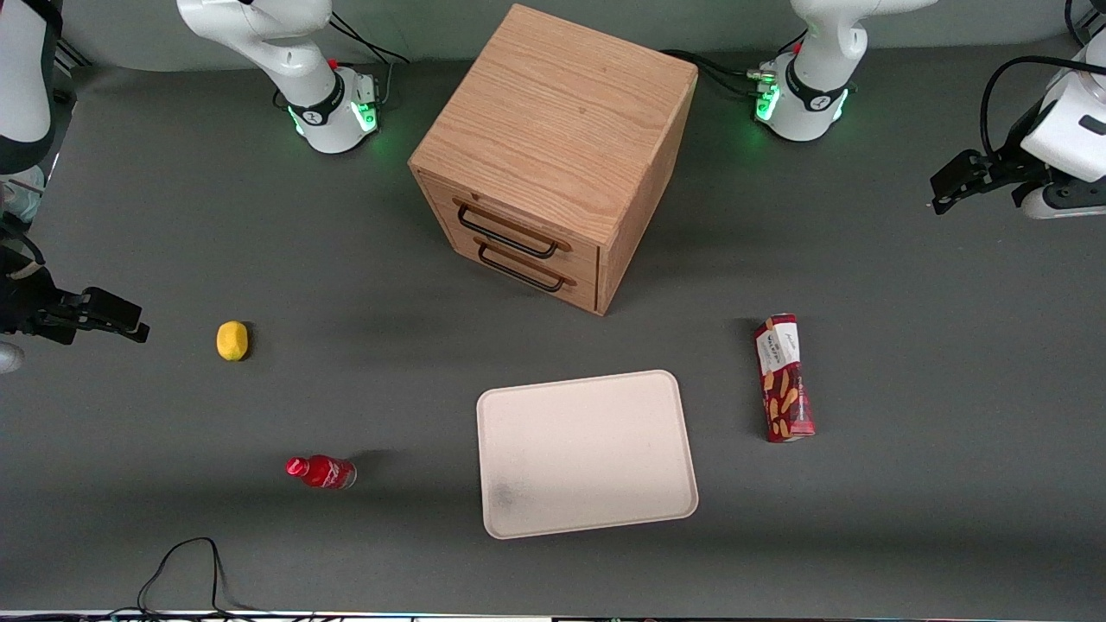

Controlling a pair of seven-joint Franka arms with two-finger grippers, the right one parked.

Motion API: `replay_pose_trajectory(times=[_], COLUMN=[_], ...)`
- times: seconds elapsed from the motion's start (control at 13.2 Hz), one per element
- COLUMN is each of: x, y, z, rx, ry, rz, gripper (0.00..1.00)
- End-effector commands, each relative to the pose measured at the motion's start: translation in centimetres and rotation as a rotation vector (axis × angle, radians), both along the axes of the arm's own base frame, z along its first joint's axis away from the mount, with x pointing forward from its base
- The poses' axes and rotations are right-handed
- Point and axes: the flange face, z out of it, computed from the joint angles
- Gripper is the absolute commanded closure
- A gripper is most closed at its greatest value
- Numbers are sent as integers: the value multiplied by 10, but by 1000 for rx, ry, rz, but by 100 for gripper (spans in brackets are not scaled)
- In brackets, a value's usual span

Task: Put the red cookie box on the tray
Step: 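Move the left gripper down over the red tartan cookie box and grasp it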

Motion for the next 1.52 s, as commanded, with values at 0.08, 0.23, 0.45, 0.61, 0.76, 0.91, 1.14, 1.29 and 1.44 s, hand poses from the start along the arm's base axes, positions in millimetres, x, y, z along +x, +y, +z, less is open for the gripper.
replay_pose_trajectory(times=[0.08,0.23,0.45,0.61,0.76,0.91,1.14,1.29,1.44], x=[2,5,26,60,99,123,137,134,131], y=[5,2,-12,-33,-56,-77,-102,-116,-116], z=[4,3,-34,-78,-136,-192,-270,-313,-338], rx=[-19,-22,-49,-66,-87,-88,-80,-54,-20], ry=[13,7,53,2,-49,-88,-114,-123,-108], rz=[-34,-39,-68,-97,-120,-162,-171,-164,-176], gripper=[0,0,0,0,0,0,0,0,12])
